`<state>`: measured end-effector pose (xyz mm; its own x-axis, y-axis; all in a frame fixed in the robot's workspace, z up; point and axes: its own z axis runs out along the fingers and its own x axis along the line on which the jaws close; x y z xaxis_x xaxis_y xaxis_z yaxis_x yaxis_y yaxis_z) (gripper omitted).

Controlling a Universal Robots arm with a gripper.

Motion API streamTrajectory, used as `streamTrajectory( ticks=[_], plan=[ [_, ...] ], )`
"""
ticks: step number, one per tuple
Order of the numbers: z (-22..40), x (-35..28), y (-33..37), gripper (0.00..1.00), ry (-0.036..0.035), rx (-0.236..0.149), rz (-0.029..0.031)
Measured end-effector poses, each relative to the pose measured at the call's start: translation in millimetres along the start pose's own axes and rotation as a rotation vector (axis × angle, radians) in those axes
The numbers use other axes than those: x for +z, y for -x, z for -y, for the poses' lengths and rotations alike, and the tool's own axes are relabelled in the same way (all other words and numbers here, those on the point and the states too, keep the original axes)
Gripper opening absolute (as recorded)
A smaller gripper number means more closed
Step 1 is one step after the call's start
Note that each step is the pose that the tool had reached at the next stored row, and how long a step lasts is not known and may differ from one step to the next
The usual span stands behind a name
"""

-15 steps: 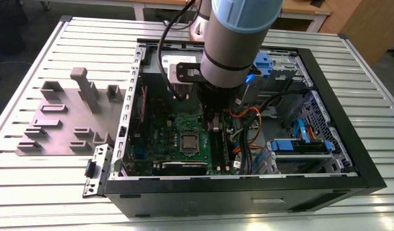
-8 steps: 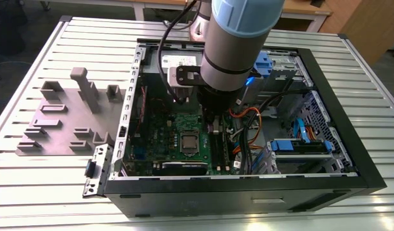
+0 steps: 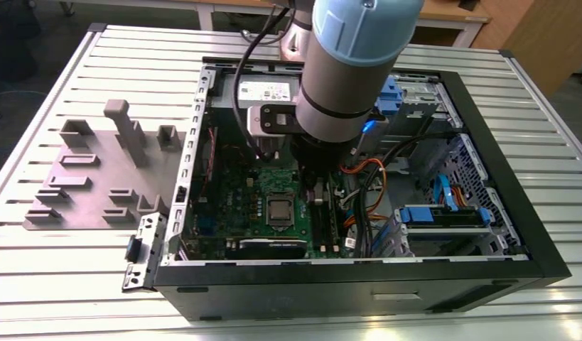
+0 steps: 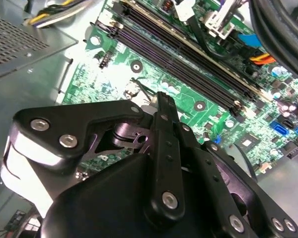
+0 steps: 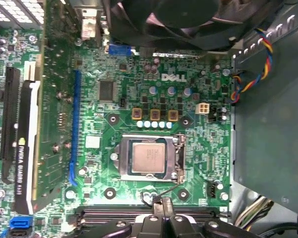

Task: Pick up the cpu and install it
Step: 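Install the first cpu locking lever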

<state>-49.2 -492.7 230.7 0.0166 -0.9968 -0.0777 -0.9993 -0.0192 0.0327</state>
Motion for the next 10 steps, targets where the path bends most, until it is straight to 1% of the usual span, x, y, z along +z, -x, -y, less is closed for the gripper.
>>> streamTrajectory(
  ticks=[7, 10],
  plan=[
    [-0.9, 0.0, -6.8, 0.11, -0.0001, 0.0, 0.0001],
    [-1.0, 0.3, -7.3, 0.11, 0.0, 0.0, 0.0]
  ],
)
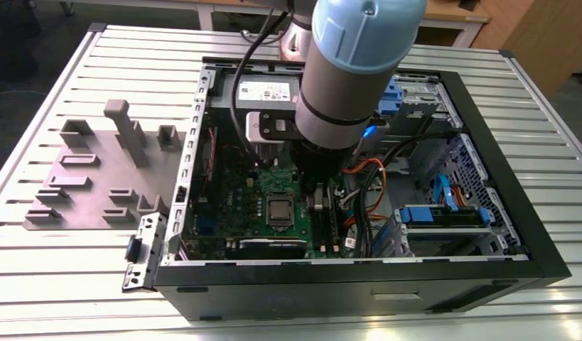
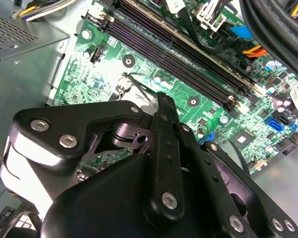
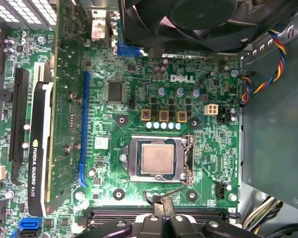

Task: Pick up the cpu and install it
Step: 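Install the first cpu locking lever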

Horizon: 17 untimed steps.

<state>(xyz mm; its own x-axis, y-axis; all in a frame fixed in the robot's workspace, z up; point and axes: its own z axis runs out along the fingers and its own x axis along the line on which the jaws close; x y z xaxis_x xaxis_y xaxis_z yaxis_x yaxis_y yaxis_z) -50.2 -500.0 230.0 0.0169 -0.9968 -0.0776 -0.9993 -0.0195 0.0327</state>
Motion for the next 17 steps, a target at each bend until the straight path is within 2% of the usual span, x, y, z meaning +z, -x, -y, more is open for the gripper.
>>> streamTrajectory(
  ticks=[9, 15, 17],
  plan=[
    [-0.5, 2.9, -1.3, 0.11, 0.0, 0.0, 0.0002],
    [-0.6, 5.0, -5.3, 0.11, 0.0, 0.0, 0.0004],
    [-0.6, 7.3, -6.0, 0.11, -0.0002, 0.0, 0.0006]
  ],
)
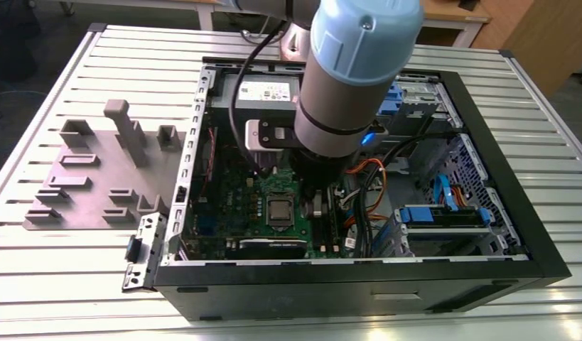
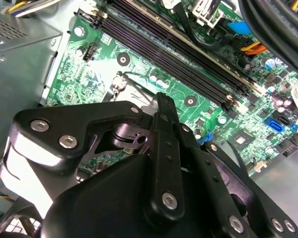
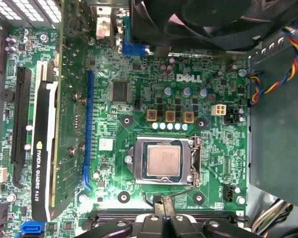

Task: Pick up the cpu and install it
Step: 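Install the first cpu locking lever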

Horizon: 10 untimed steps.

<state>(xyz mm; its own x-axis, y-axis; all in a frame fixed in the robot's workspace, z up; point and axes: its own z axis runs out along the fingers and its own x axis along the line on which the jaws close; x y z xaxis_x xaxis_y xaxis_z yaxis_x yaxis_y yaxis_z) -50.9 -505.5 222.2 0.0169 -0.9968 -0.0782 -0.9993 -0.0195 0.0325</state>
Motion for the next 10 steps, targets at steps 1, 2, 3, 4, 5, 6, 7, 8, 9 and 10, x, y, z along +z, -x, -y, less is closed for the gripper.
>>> streamTrajectory(
  ticks=[1, 2, 3, 4, 5, 6, 7, 8, 9, 10],
  plan=[
    [0.0, 1.2, -0.1, 0.11, 0.0001, 0.0, -0.0001],
    [0.1, 2.4, -0.2, 0.11, 0.0001, 0.0, -0.0001],
    [0.0, 3.4, -0.4, 0.11, 0.0001, 0.0, 0.0001],
    [-0.2, 4.2, -0.6, 0.11, 0.0002, 0.0, 0.0002],
    [-0.5, 4.8, -1.0, 0.11, 0.0002, 0.0, 0.0001],
    [-0.7, 5.1, -1.7, 0.11, 0.0001, 0.0, 0.0005],
    [-0.9, 5.2, -2.7, 0.11, 0.0001, 0.0, 0.0006],
    [-1.1, 5.2, -4.0, 0.11, 0.0002, 0.0, 0.0004],
    [-1.2, 5.5, -4.8, 0.11, 0.0002, 0.0, 0.0004],
    [-1.2, 6.0, -5.4, 0.11, 0.0001, 0.0, 0.0005]
  ],
)
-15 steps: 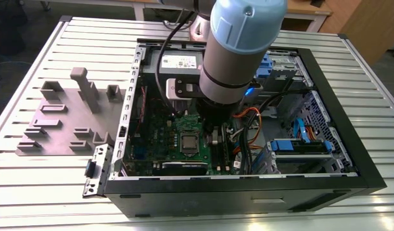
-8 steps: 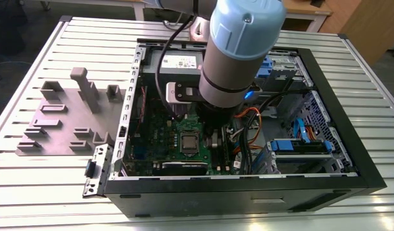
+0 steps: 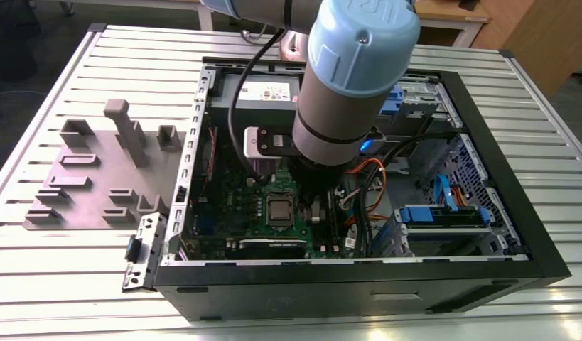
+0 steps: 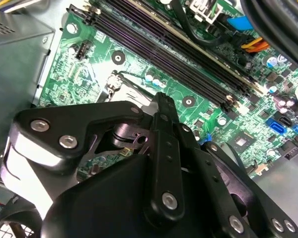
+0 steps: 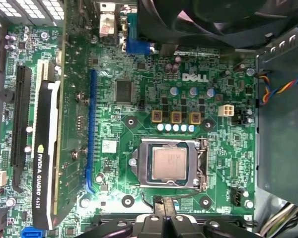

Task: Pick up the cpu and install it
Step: 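Install the first cpu locking lever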

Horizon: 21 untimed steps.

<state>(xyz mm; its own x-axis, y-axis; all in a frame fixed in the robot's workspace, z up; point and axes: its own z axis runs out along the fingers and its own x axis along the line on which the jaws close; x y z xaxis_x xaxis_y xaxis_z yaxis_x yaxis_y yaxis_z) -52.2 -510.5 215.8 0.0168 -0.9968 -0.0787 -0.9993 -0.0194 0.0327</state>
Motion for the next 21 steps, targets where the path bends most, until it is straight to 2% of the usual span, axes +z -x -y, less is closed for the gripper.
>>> streamTrajectory(
  ticks=[12, 21],
  plan=[
    [-0.2, 9.1, -3.7, 0.11, 0.0001, 0.0, -0.0001],
    [-0.8, 12.1, -7.8, 0.11, 0.0, 0.0, -0.0001]
  ],
)
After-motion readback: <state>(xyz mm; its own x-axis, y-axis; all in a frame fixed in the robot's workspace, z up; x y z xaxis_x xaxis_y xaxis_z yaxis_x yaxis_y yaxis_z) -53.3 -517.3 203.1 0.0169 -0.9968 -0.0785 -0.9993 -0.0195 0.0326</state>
